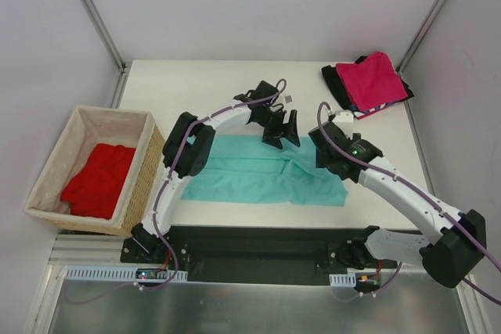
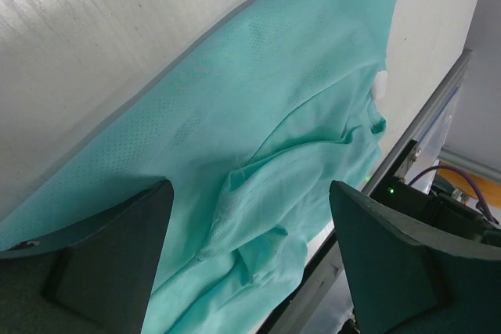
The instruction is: Fold and stack the t-shirts
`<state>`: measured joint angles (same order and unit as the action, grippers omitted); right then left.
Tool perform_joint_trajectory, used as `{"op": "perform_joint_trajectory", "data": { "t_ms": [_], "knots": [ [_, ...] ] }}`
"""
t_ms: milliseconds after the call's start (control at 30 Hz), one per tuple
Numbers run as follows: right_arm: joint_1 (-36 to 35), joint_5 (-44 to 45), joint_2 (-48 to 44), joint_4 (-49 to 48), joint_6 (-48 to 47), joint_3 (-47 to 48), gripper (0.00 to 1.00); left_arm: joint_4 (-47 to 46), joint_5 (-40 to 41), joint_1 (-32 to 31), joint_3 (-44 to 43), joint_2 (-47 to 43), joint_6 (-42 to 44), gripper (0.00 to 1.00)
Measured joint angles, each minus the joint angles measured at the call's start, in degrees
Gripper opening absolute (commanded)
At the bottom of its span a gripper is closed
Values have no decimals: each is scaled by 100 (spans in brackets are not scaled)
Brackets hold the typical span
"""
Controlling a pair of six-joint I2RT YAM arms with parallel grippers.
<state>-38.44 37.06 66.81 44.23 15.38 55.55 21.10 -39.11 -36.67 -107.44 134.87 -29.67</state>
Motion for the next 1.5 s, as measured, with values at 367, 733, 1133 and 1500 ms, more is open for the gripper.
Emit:
{"op": "perform_joint_trajectory", "data": {
  "t_ms": [367,733,1133,1500],
  "knots": [
    [11,0,-13,-2,0,0,67,-170,-127,13,131,15,-85,61],
    [11,-13,-13,-7,0,-35,66,-380,-275,74,457,4,-122,43],
    [11,-116,4,-46,4,-92,66,-629,-385,192,1091,-286,-146,28],
    [11,-153,24,-50,13,-92,65,-634,-382,227,1147,-289,-173,20]
  ]
}}
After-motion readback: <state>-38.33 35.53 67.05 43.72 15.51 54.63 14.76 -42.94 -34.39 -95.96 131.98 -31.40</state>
